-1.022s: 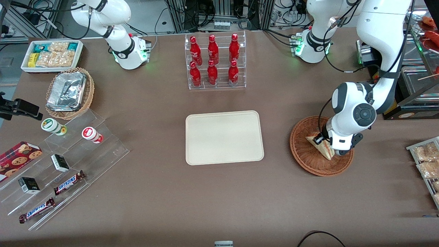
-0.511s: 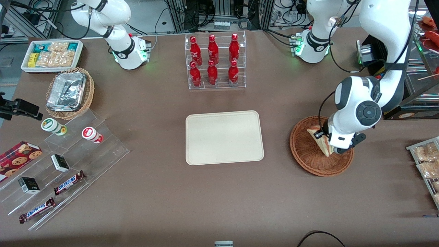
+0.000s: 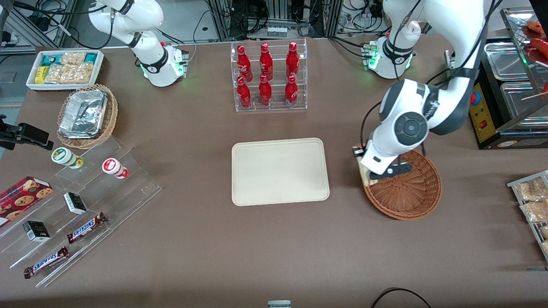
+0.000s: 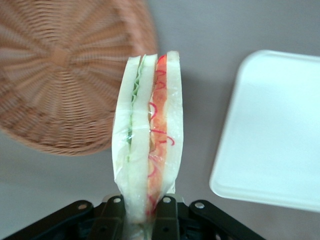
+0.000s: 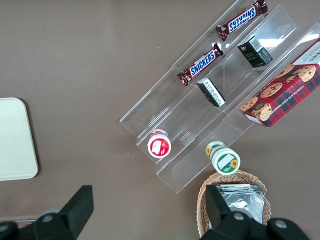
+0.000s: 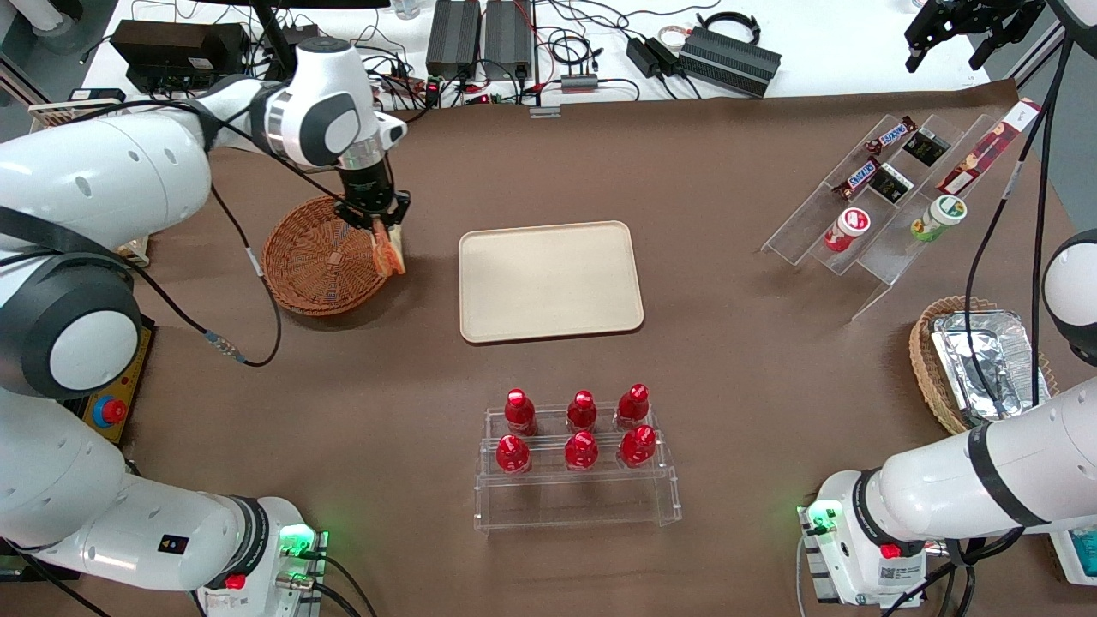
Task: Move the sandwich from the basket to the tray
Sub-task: 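Lift the sandwich out of the basket and carry it over the tray, then lower the sandwich onto the tray and open the left gripper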
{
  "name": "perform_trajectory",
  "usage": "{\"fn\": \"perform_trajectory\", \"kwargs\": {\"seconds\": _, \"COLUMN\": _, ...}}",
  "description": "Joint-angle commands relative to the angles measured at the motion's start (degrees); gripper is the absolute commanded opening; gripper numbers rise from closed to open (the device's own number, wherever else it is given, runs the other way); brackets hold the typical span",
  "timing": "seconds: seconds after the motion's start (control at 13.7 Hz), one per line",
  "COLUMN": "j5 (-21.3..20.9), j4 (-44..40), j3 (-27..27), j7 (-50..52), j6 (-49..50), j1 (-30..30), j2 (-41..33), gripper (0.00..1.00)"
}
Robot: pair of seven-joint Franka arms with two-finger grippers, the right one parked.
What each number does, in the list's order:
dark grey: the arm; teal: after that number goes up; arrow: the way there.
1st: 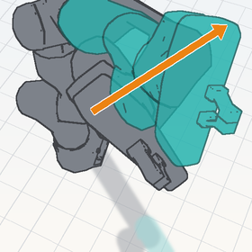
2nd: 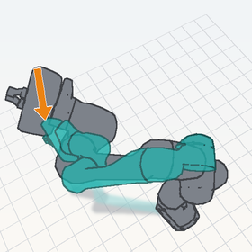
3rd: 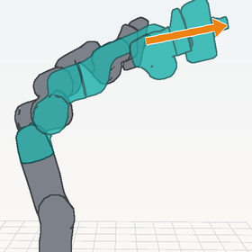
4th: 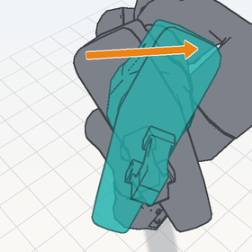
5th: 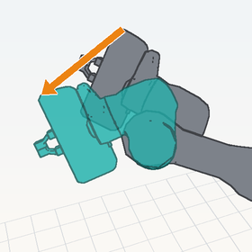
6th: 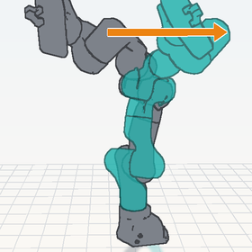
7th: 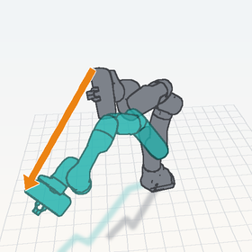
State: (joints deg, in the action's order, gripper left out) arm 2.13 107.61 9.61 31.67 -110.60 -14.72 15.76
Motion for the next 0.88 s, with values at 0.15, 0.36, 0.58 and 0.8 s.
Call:
{"fn": "perform_trajectory", "kwargs": {"seconds": 0.15, "j5": -0.28, "j4": -13.54, "j3": 4.71, "j7": 4.51, "j6": -1.28, "j1": -5.74, "j2": 11.81, "gripper": 0.00}}
{"fn": "perform_trajectory", "kwargs": {"seconds": 0.36, "j5": -0.55, "j4": -17.16, "j3": 4.54, "j7": 10.50, "j6": -6.01, "j1": -10.92, "j2": 16.66, "gripper": 0.00}}
{"fn": "perform_trajectory", "kwargs": {"seconds": 0.58, "j5": -3.07, "j4": -17.34, "j3": 4.45, "j7": 17.69, "j6": -13.22, "j1": -15.93, "j2": 20.00, "gripper": 0.00}}
{"fn": "perform_trajectory", "kwargs": {"seconds": 0.8, "j5": -10.29, "j4": -18.48, "j3": 4.54, "j7": 26.23, "j6": -15.61, "j1": -18.24, "j2": 22.90, "gripper": 0.00}}
